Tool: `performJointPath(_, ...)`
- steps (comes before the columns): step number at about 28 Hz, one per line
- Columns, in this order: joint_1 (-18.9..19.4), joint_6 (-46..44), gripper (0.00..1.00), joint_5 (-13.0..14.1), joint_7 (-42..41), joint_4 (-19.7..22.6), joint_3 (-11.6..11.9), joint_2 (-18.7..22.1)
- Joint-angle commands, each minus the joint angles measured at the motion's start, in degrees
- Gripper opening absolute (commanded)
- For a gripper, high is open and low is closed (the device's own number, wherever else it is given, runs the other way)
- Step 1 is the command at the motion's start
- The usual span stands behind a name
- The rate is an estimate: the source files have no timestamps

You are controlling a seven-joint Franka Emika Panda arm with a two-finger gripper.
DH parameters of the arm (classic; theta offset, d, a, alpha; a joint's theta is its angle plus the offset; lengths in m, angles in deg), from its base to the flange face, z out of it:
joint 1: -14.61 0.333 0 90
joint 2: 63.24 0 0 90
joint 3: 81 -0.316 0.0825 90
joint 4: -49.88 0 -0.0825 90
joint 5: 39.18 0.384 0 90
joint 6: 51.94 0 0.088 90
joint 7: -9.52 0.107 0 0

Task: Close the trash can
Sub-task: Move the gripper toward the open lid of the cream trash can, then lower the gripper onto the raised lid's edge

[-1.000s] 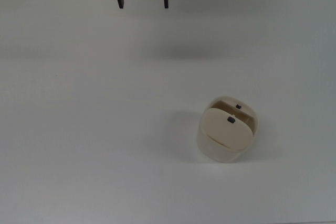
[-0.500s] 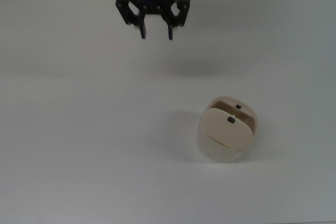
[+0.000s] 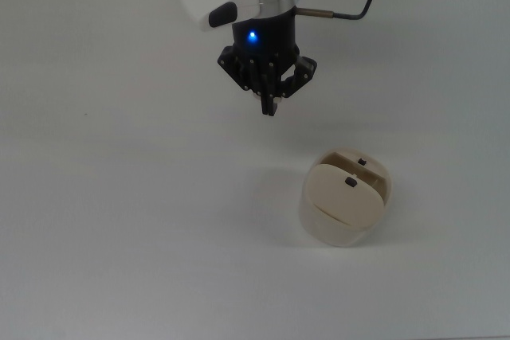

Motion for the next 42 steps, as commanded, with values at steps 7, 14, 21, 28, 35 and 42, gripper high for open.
performJointPath(7,1.7,7.9,0.0,-6.0,15.4,-5.4,-0.2,-3.9)
performJointPath(14,3.6,11.3,0.0,-12.3,23.8,-7.3,-0.2,-7.1)
performJointPath(21,4.2,11.8,0.0,-13.8,28.4,-10.8,-0.2,-10.5)
performJointPath(28,4.8,14.8,0.0,-17.1,32.7,-11.2,-0.2,-11.6)
performJointPath(35,6.5,14.8,0.0,-19.4,33.7,-13.8,-0.2,-14.6)
performJointPath(42,8.7,14.7,0.0,-21.2,33.7,-13.8,-0.3,-16.1)
